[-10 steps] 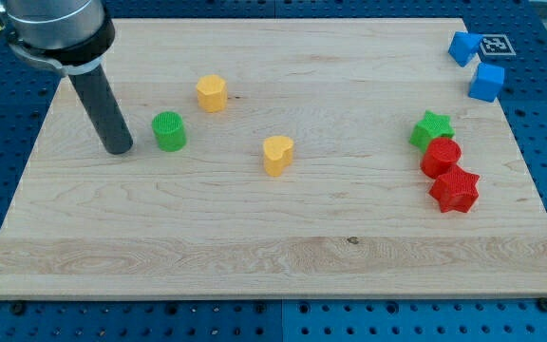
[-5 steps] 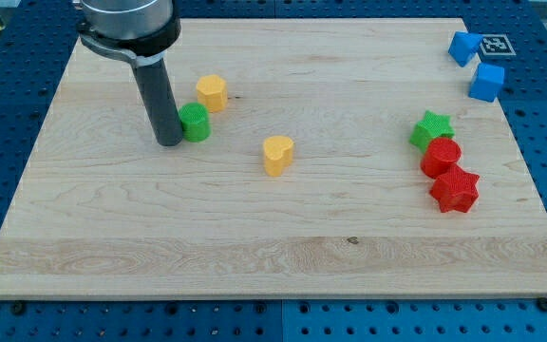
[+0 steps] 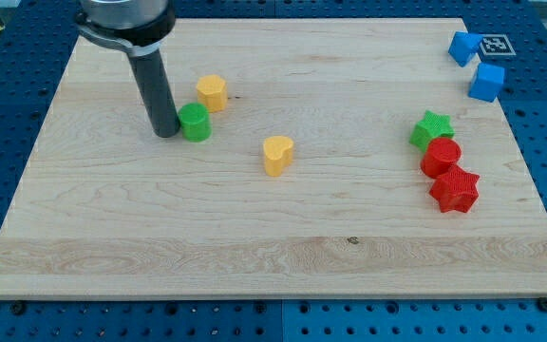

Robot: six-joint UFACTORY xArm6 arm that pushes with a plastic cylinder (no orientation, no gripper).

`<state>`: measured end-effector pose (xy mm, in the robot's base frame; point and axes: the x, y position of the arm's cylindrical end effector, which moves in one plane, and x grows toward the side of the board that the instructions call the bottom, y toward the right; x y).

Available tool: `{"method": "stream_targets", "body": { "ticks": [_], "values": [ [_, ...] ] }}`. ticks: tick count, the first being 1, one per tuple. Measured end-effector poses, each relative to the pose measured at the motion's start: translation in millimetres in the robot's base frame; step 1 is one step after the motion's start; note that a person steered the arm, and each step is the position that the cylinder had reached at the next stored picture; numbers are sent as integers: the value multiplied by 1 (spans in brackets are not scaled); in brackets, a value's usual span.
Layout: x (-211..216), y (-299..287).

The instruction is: Drag green circle towards middle of the board

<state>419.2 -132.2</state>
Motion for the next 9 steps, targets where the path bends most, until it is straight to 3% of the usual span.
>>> {"method": "stream_targets", "body": {
  "ticks": [9],
  "values": [
    [-14, 110]
  ]
}}
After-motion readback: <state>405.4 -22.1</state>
